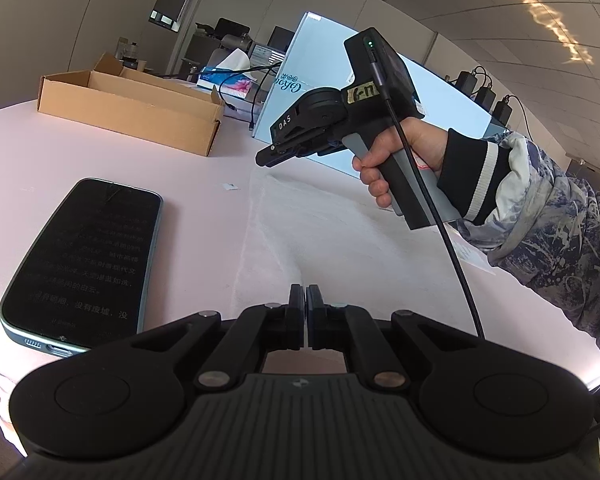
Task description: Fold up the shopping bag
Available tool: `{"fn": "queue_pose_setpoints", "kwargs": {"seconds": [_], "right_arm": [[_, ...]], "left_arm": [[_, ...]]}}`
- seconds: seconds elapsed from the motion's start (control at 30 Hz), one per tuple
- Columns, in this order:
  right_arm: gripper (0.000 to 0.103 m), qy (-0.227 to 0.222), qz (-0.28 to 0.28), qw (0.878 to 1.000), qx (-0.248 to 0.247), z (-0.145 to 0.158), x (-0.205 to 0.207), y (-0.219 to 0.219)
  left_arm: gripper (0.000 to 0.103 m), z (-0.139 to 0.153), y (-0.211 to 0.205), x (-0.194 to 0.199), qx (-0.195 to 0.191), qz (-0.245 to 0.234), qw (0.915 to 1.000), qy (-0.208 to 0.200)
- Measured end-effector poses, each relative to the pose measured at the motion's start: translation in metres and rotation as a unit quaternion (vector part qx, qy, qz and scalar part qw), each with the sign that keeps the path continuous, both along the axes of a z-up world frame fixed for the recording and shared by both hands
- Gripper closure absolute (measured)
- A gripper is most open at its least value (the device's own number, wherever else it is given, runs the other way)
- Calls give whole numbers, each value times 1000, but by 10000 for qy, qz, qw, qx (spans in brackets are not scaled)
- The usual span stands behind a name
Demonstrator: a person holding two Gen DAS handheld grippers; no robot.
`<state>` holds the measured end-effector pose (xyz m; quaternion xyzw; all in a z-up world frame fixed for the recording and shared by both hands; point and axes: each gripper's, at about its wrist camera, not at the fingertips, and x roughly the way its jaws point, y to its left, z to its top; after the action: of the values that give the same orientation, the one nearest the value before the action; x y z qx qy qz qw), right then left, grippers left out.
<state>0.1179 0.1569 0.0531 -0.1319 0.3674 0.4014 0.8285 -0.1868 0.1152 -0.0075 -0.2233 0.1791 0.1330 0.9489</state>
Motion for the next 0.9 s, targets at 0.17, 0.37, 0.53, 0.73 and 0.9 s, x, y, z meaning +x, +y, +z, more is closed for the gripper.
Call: {"fn": "queue_pose_setpoints", "kwargs": {"seconds": [0.17, 0.37, 0.53, 0.73, 0.9], "right_arm": [[60, 37, -168, 9998, -49, 0, 6, -12], [57, 171, -219, 9996, -47, -4, 10, -20], [57, 433, -306, 9985, 116, -3, 18, -27], [57, 838, -600, 9940, 377, -4, 29, -33], [52, 883, -727, 9919, 546, -4, 32, -38]], "left_arm": [[90, -4, 6, 3, -240, 55, 9997, 41], [81, -3, 7, 4, -210, 93, 9997, 54], [87, -2, 10, 1, -196, 322, 9993, -66], [103, -9, 12, 2, -115, 406, 9989, -202], [103, -7, 10, -7, -32, 377, 9987, -338]]}}
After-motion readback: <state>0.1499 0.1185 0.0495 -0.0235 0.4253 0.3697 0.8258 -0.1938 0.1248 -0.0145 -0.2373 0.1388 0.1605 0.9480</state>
